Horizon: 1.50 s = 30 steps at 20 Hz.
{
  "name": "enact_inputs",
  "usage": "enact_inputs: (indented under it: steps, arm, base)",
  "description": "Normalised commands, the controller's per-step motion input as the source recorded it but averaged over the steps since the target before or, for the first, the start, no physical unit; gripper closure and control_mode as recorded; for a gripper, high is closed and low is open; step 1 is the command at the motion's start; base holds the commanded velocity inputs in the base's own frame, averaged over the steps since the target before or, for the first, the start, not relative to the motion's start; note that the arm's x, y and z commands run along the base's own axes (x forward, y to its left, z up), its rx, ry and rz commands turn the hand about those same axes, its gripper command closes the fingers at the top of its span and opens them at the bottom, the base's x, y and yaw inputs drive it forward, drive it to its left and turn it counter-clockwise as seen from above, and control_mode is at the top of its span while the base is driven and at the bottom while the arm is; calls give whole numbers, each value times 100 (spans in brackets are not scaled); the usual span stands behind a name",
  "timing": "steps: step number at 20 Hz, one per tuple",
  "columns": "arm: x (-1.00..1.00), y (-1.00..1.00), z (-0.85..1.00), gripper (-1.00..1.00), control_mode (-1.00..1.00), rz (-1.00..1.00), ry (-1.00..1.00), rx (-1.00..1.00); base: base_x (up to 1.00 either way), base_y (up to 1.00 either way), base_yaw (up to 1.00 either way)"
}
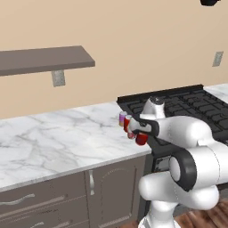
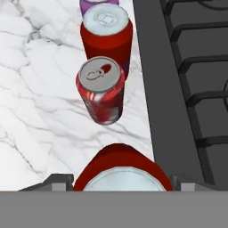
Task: Four empty soda cans are scattered around the kitchen. Gather all the cans and cluster them next to the stove for recycling.
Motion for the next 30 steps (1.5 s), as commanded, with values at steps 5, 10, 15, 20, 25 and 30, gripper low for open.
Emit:
enact_inputs:
  steps: [5,10,15,20,25,30]
  arm:
    - [30,7,-31,100,-100,0,7,3]
    - [28,5,-14,100,-100,0,1,0]
    - [22,5,-16,100,-100,0,0,0]
    - [5,5,-29,-100,-100,0,5,7]
    - [0,5,-22,-100,-100,0,3,5]
    - [-1,6,2,-100,-100,0,1,-2]
  base:
    - [0,0,0]
    - [0,0,0]
    - [0,0,0]
    - [0,0,0]
    - [0,0,0]
    - [0,0,0]
